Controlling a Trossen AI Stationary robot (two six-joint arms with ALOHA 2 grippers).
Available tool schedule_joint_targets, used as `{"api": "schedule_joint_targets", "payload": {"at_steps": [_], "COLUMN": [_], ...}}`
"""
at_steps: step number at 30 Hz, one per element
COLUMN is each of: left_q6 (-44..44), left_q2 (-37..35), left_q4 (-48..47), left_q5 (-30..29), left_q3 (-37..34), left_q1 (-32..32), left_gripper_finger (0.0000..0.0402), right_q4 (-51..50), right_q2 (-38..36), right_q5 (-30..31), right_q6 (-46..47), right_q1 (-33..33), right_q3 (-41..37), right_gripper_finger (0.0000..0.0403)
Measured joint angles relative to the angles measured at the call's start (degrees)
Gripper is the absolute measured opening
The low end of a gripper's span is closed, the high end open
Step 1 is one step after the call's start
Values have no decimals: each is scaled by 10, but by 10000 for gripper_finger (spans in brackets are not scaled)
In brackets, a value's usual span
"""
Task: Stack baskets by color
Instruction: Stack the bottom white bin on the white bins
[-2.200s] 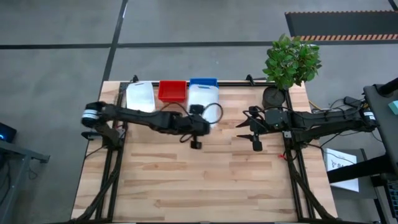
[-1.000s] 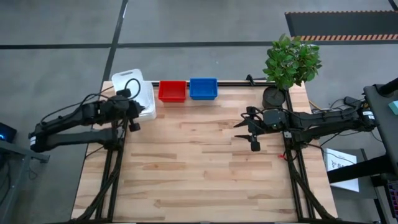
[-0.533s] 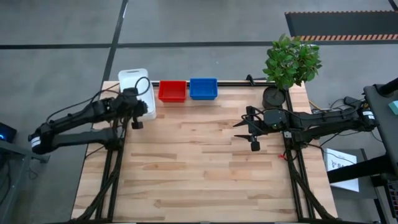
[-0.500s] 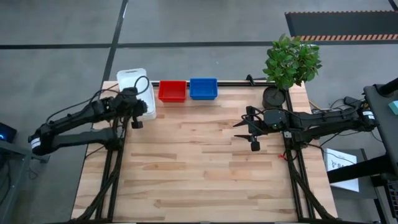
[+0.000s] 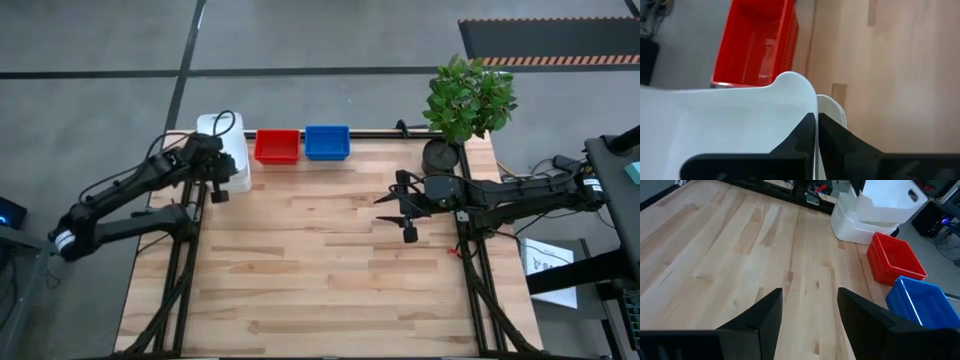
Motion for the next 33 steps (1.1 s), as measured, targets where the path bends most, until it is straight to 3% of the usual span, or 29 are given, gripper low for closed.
{"api": "schedule_joint_targets", "payload": {"at_steps": [12, 28, 33], "left_q6": [-14, -46, -170], "left_q2": [47, 22, 45], "left_q4": [2, -19, -63], "left_q5": [-4, -4, -4], "left_q3": [0, 69, 87], "left_q1": [1, 1, 0], "left_gripper_finger": [2, 97, 119], "right_q4": [0, 0, 0], "right_q2": [0, 0, 0], "right_q5": [0, 0, 0], "right_q6": [16, 41, 50], "right_q1": [0, 0, 0], "right_q3": [0, -1, -2], "right_gripper_finger": [183, 183, 183]}}
